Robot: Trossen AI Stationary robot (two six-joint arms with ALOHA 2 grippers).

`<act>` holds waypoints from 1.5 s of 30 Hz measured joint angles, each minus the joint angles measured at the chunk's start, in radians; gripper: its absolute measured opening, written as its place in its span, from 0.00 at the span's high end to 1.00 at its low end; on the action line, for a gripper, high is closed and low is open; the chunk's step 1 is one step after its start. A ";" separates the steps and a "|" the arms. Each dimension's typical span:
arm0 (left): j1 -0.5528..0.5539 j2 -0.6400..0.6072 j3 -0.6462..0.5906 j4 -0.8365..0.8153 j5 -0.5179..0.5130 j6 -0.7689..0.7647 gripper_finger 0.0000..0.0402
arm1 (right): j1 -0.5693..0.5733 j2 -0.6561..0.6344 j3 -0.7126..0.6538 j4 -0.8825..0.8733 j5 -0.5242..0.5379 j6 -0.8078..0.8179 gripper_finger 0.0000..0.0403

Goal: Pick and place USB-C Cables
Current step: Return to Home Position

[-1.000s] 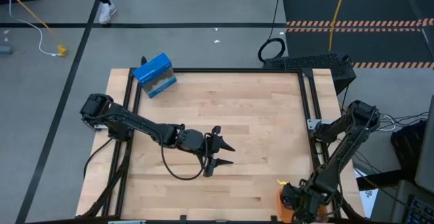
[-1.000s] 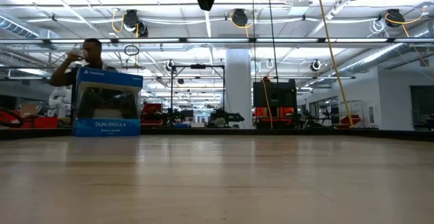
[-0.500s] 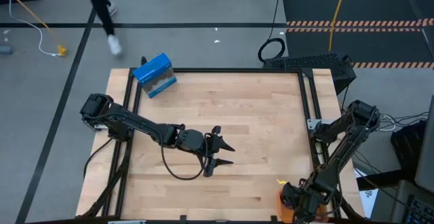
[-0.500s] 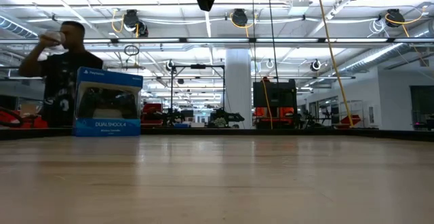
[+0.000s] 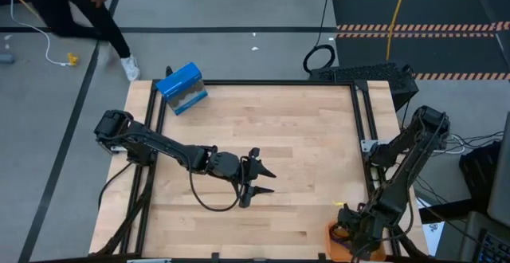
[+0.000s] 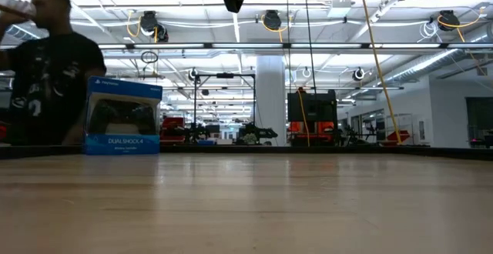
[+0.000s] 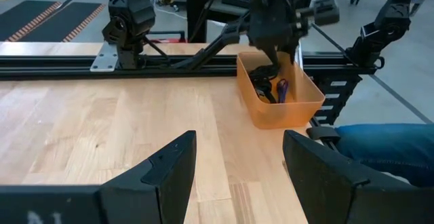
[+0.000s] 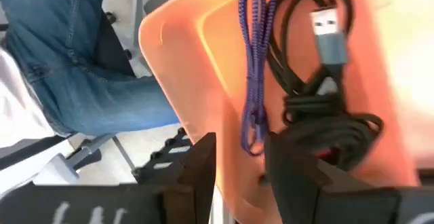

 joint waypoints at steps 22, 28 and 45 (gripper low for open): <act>0.025 -0.193 -0.007 -0.217 -0.170 0.099 0.56 | -0.153 -0.380 0.000 -0.106 0.774 -1.022 0.98; 0.029 -0.202 -0.122 -0.102 -0.173 0.103 0.80 | -0.191 -0.464 -0.139 0.151 0.815 -1.264 1.00; 0.091 -0.300 -0.480 0.240 -0.083 0.128 0.97 | -0.356 -0.711 -0.785 0.989 0.619 -1.617 1.00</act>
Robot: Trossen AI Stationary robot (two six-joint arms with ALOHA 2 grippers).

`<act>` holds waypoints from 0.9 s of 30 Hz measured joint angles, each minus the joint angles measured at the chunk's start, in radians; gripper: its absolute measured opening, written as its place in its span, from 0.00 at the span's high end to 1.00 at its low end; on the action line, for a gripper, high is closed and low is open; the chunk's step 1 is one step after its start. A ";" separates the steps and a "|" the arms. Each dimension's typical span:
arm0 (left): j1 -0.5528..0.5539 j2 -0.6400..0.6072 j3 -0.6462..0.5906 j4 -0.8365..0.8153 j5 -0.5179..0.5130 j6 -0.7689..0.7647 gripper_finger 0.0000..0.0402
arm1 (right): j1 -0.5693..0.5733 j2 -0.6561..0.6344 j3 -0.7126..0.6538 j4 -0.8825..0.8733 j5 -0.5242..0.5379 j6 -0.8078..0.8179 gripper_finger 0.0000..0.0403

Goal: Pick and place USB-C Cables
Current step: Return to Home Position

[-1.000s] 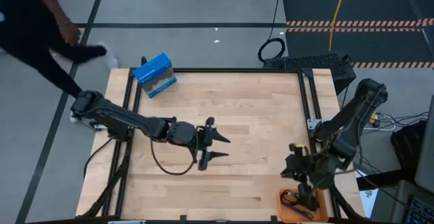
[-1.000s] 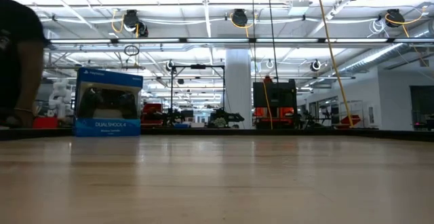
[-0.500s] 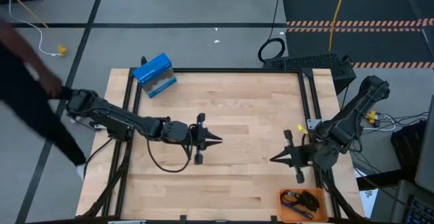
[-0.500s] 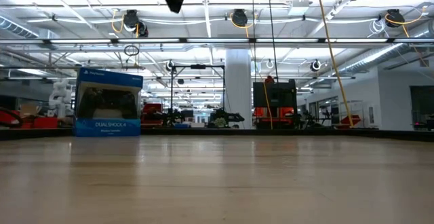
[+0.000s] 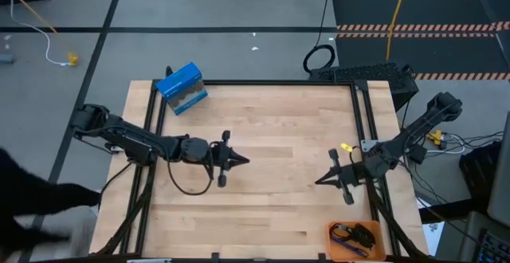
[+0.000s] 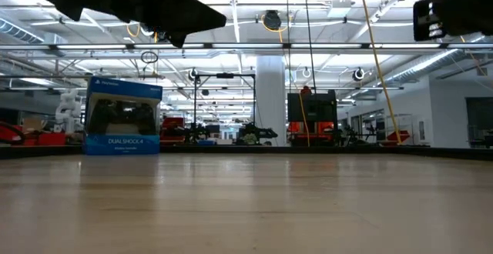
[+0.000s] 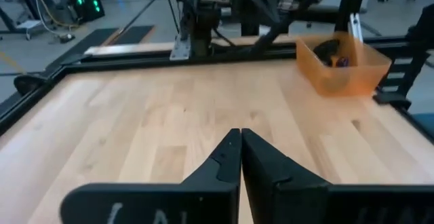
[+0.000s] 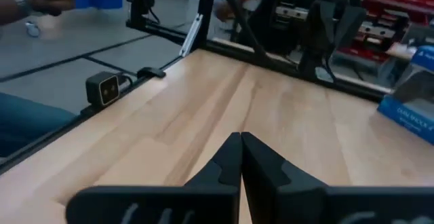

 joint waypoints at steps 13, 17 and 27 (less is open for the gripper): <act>0.031 -0.041 -0.149 0.155 0.044 0.002 0.97 | -0.196 -0.139 -0.144 0.033 -0.205 -0.030 1.00; 0.047 -0.042 -0.182 0.203 0.078 -0.004 0.99 | -0.228 -0.164 -0.164 0.029 -0.227 -0.053 1.00; 0.064 -0.042 -0.194 0.212 0.119 0.040 0.97 | -0.333 -0.222 -0.171 0.010 -0.333 -0.073 1.00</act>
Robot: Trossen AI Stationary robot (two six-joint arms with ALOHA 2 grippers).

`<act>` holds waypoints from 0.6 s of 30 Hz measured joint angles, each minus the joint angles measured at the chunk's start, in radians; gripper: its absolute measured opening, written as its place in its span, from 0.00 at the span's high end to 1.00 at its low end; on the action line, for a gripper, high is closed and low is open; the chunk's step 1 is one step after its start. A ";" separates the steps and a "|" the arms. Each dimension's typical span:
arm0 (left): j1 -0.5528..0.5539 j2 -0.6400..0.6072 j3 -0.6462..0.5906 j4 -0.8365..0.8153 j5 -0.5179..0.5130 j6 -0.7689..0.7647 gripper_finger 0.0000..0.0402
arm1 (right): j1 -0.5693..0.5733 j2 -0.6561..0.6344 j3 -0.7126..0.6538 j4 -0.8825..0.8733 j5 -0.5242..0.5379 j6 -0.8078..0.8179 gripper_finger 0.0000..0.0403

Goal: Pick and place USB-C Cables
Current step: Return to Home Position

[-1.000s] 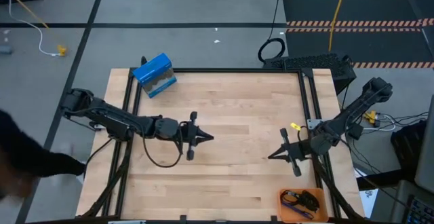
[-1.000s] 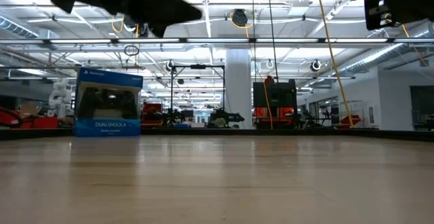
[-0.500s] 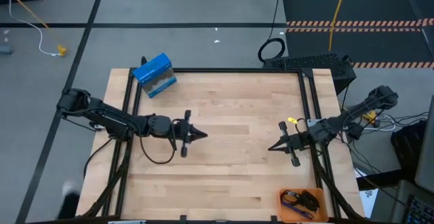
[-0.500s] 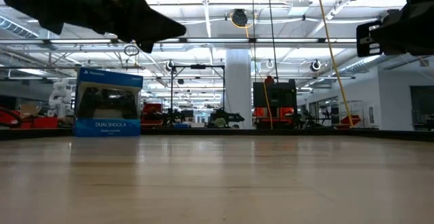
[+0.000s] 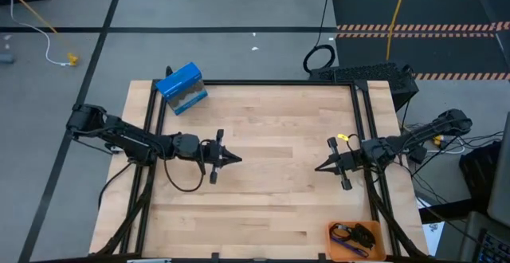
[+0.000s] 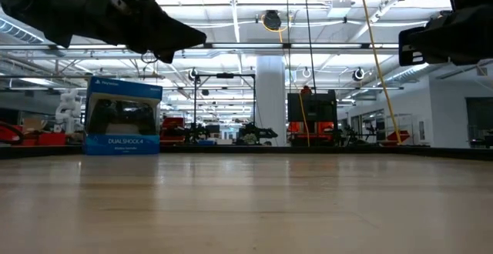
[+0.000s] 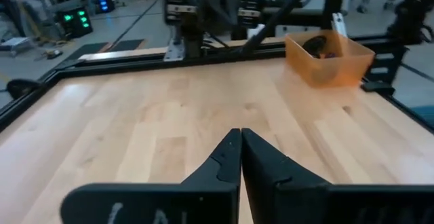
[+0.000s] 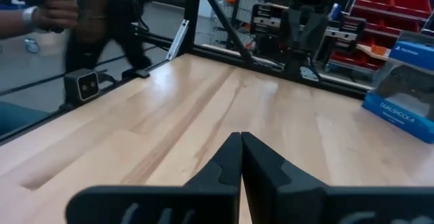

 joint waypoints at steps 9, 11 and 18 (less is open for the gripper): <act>0.072 -0.076 -0.100 0.055 0.063 -0.039 0.96 | -0.022 -0.011 -0.001 -0.009 -0.029 0.014 1.00; 0.080 -0.100 -0.138 0.081 0.064 -0.048 0.97 | -0.022 -0.011 -0.002 -0.009 -0.029 0.014 1.00; 0.090 -0.191 -0.254 0.109 0.023 -0.097 0.98 | -0.022 -0.011 -0.003 -0.008 -0.027 0.010 1.00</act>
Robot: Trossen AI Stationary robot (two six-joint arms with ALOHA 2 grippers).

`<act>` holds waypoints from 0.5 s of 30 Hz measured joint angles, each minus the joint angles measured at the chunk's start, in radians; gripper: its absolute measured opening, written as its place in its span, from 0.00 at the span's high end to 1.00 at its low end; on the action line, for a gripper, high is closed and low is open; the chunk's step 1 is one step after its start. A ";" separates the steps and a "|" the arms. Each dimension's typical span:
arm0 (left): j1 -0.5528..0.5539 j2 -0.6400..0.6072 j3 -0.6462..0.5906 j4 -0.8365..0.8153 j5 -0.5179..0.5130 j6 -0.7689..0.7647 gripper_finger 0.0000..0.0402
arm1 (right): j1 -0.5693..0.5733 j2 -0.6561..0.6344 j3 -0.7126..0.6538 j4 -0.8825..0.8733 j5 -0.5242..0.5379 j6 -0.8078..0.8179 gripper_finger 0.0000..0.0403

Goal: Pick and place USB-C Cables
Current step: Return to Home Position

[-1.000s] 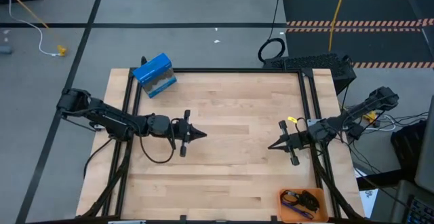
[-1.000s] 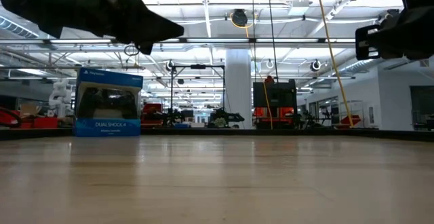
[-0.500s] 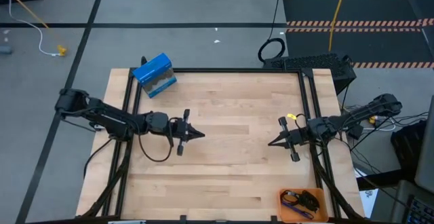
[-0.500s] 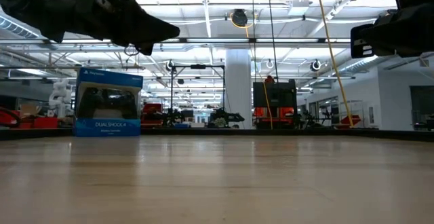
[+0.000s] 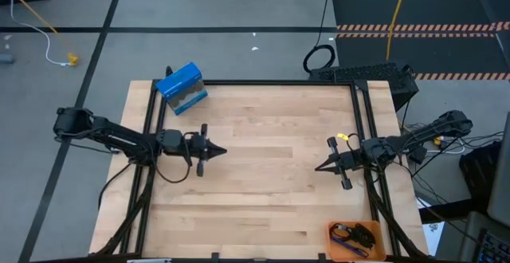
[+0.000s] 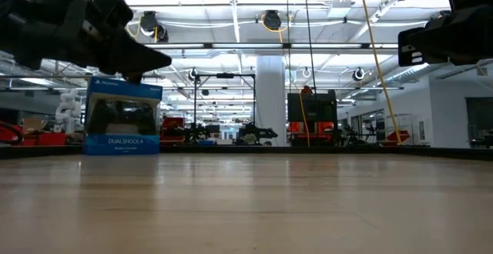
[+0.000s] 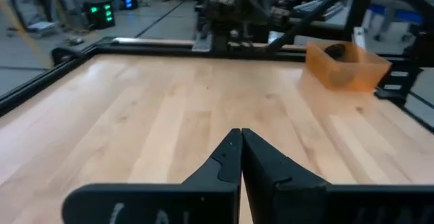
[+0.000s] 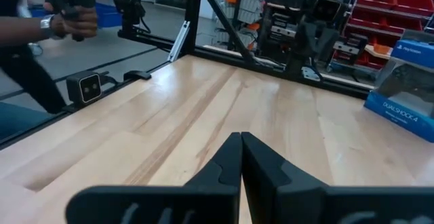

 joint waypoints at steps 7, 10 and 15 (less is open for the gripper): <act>-0.010 -0.089 -0.102 0.052 -0.032 -0.028 0.99 | -0.017 0.000 0.000 0.001 0.001 0.001 1.00; -0.010 -0.124 -0.140 0.080 -0.041 -0.027 0.98 | -0.024 0.000 0.000 0.001 0.001 0.003 1.00; -0.010 -0.172 -0.158 0.052 -0.057 -0.022 0.99 | -0.040 -0.015 -0.001 0.001 0.001 -0.006 1.00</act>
